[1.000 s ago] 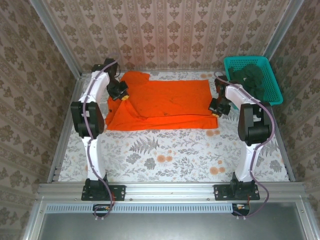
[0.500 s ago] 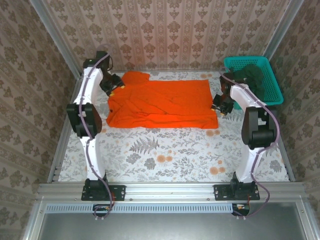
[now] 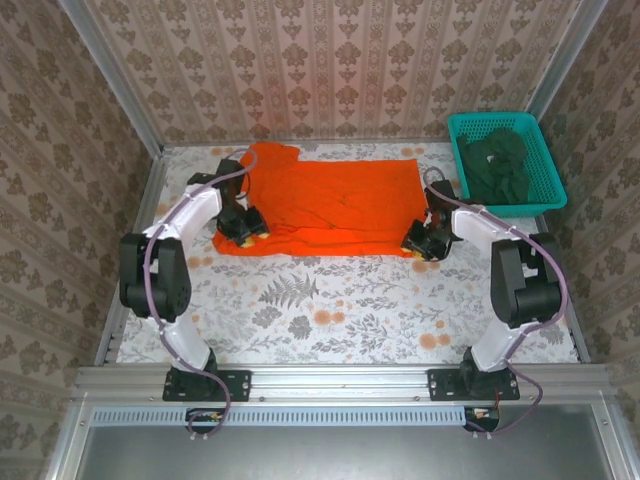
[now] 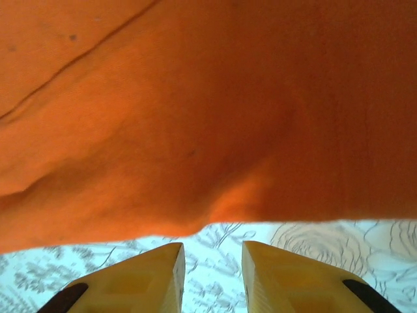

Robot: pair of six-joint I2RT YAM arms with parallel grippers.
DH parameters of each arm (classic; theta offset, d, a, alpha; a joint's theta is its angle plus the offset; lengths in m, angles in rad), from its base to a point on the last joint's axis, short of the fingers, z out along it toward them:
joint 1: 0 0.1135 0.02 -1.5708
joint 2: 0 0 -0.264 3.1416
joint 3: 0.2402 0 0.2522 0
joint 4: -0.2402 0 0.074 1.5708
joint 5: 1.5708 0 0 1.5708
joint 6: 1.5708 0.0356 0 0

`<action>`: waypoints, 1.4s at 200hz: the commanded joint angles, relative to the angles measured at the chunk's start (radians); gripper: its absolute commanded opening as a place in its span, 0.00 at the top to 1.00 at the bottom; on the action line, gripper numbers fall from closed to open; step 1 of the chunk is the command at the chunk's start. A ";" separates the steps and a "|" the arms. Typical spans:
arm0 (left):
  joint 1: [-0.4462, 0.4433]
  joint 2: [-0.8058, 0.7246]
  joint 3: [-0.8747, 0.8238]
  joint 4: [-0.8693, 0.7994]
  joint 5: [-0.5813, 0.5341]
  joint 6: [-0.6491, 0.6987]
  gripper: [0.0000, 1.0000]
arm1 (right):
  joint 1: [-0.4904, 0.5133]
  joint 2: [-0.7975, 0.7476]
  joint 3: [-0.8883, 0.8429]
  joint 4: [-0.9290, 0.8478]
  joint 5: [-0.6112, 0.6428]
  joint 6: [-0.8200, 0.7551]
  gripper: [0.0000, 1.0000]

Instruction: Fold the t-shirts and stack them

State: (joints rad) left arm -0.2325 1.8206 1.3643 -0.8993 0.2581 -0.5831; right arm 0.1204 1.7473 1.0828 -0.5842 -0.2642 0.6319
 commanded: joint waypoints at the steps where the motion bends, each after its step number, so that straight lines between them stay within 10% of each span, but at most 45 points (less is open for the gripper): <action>1: 0.029 0.048 0.018 0.047 -0.101 0.089 0.63 | -0.007 0.057 0.038 -0.006 0.075 0.002 0.69; 144: 0.243 0.123 0.020 -0.039 -0.263 0.211 0.62 | -0.094 0.014 -0.039 -0.064 0.013 -0.006 0.53; 199: 0.162 -0.074 0.097 -0.091 -0.296 0.124 0.52 | -0.097 -0.157 -0.019 -0.067 0.007 -0.011 0.50; 280: -0.041 0.079 0.075 0.020 -0.145 0.076 0.67 | -0.102 0.059 0.109 -0.113 0.188 -0.026 0.74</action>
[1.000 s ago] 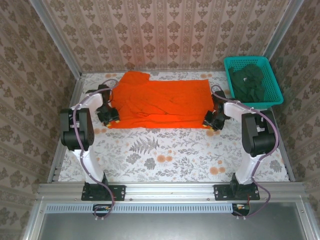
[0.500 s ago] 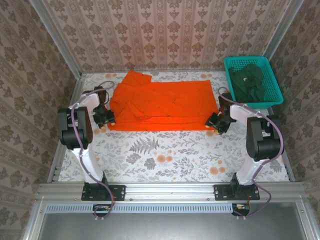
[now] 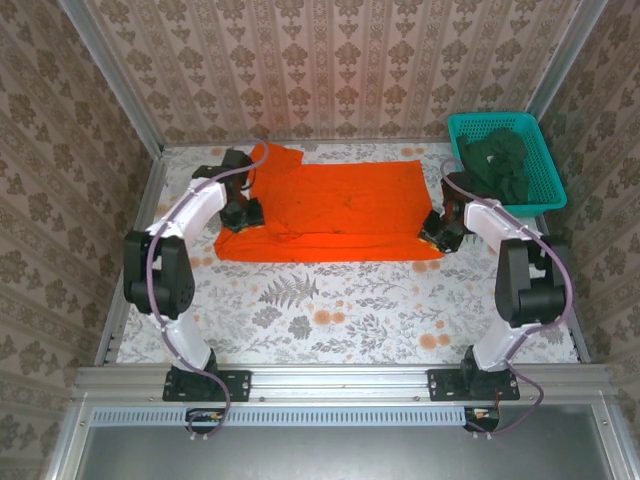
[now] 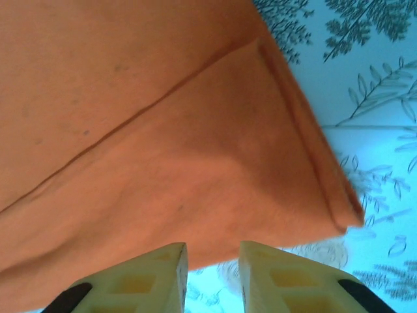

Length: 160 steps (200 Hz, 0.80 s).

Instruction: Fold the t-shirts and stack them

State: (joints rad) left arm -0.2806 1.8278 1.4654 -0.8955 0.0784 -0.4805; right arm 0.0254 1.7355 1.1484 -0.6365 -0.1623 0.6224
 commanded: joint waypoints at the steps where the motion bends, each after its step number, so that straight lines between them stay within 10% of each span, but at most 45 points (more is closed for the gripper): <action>1: 0.007 0.074 -0.026 0.018 0.033 -0.026 0.68 | -0.007 0.074 0.045 -0.062 0.087 -0.016 0.74; 160: 0.113 -0.201 -0.567 0.058 -0.031 -0.129 0.68 | 0.067 -0.115 -0.286 -0.120 0.069 -0.089 0.73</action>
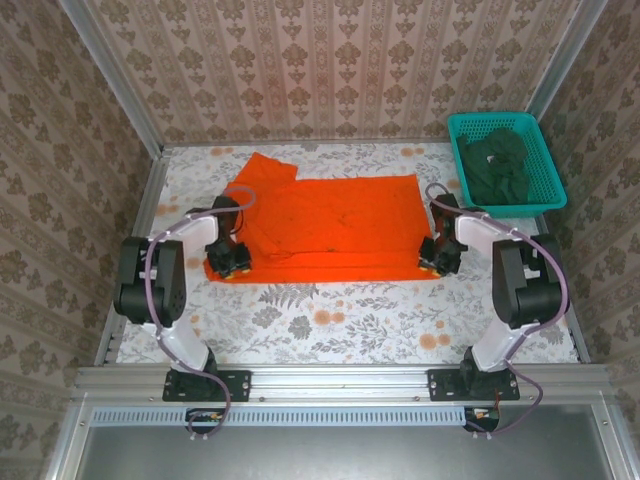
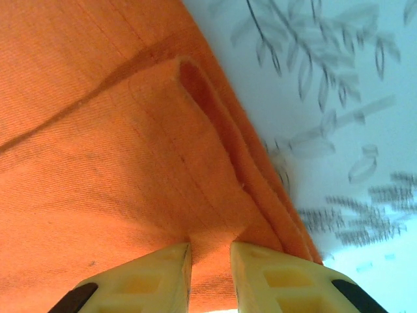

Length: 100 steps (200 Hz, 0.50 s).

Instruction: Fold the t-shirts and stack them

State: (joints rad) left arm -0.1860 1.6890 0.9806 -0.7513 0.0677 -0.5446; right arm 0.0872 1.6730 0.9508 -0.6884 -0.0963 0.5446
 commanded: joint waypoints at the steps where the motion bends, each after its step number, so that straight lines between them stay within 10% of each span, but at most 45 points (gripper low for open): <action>1: 0.019 -0.066 -0.086 -0.088 -0.019 -0.066 0.68 | 0.006 -0.055 -0.091 -0.068 0.003 -0.011 0.73; 100: 0.076 -0.253 -0.181 -0.121 0.017 -0.156 0.66 | 0.104 -0.275 -0.257 -0.039 0.001 0.093 0.60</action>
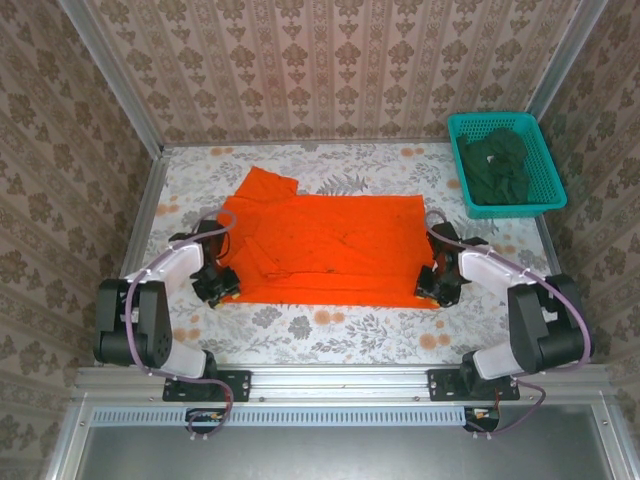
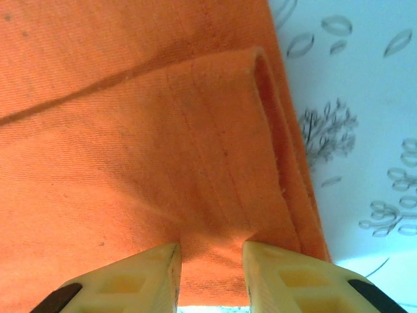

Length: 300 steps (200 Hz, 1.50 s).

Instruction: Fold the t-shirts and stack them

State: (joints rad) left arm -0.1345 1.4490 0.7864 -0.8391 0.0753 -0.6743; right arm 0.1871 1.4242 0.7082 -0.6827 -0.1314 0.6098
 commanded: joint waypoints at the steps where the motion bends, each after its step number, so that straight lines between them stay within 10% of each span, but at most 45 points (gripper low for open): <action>1: 0.026 -0.011 0.016 -0.036 0.009 -0.025 0.66 | 0.004 -0.027 -0.012 -0.047 0.040 0.027 0.59; 62: 0.020 -0.032 0.222 -0.117 0.032 0.038 0.68 | 0.059 -0.121 0.223 -0.005 0.092 0.013 0.50; 156: 0.072 0.162 0.133 0.031 0.227 0.052 0.85 | 0.694 0.462 0.822 0.111 0.006 -0.173 0.51; 222: 0.120 0.238 0.135 0.032 0.251 0.095 0.85 | 0.781 0.860 1.324 -0.169 0.005 -0.288 0.54; 300: 0.143 0.244 0.118 0.020 0.267 0.127 0.83 | 0.790 0.983 1.462 -0.290 0.095 -0.327 0.54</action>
State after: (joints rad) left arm -0.0029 1.6737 0.9218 -0.8028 0.3374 -0.5789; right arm 0.9714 2.3638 2.0972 -0.8780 -0.0937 0.3176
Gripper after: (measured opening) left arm 0.168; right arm 0.459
